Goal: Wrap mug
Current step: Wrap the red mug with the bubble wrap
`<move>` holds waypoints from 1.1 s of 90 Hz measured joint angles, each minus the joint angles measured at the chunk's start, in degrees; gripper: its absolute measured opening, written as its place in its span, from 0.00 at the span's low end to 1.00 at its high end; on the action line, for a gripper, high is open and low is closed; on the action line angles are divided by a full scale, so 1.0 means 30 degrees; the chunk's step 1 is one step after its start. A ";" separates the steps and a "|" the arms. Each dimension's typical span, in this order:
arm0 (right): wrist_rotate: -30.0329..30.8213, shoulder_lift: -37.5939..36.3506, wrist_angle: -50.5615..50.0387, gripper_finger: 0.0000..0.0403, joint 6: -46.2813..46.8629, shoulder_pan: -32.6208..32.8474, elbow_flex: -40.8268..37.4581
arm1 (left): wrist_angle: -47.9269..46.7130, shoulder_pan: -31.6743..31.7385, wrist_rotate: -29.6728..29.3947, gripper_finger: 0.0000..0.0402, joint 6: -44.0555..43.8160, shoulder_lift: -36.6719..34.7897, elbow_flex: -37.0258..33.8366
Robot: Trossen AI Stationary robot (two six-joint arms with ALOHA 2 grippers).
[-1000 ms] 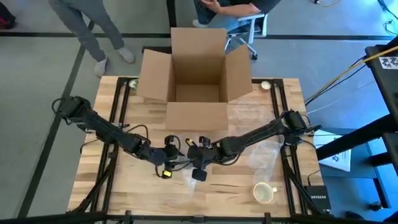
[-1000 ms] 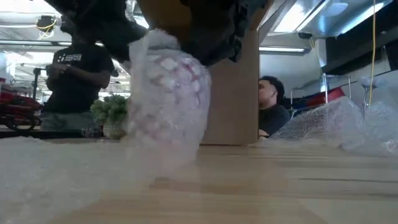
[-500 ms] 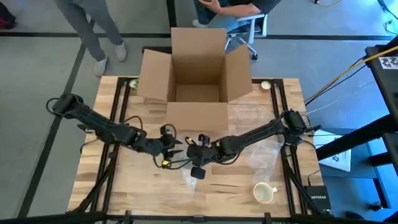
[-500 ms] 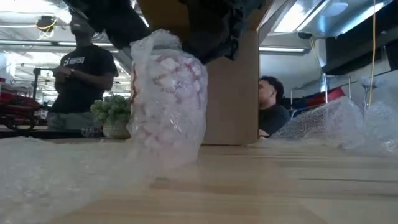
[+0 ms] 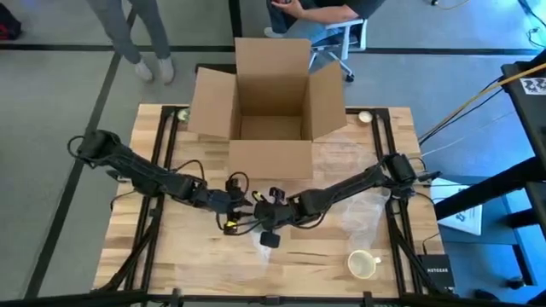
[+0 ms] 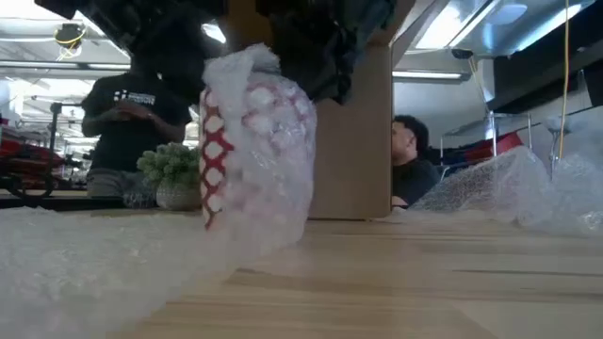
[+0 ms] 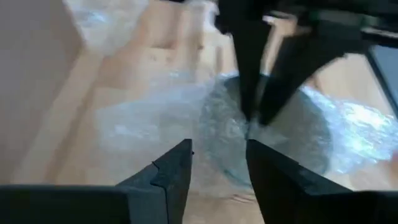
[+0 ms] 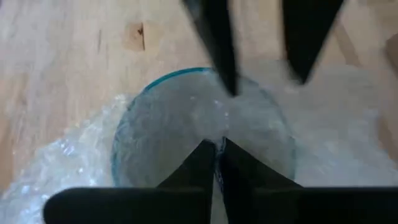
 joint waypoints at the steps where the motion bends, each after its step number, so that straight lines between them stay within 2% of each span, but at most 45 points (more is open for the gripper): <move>1: 0.0013 0.0000 0.0000 0.01 -0.0004 0.0000 0.0000 | 0.0136 -0.0025 0.0118 0.34 0.0032 0.0037 0.0000; 22: 0.0676 0.0000 -0.0087 0.01 0.0009 0.0007 0.0000 | 0.2237 -0.0460 0.1895 0.34 0.0640 0.0762 0.0015; 43: 0.0929 0.0000 -0.0494 0.01 0.0010 0.0000 0.0263 | 0.2114 -0.0956 0.2260 0.34 0.1618 0.1276 0.0022; 72: -0.0717 -0.0750 -0.5912 0.01 0.0022 0.0015 0.3726 | 0.2180 -0.0956 0.1856 0.34 0.1452 0.1435 0.0036; 85: -0.0323 -0.0674 -0.4686 0.01 -0.0164 0.0012 0.4017 | 0.2173 -0.0940 0.1804 0.34 0.1424 0.1435 0.0036; 99: -0.0340 0.1015 -0.4098 0.01 -0.0436 -0.0007 0.4036 | 0.2058 -0.0927 0.1761 0.34 0.1344 0.1435 0.0044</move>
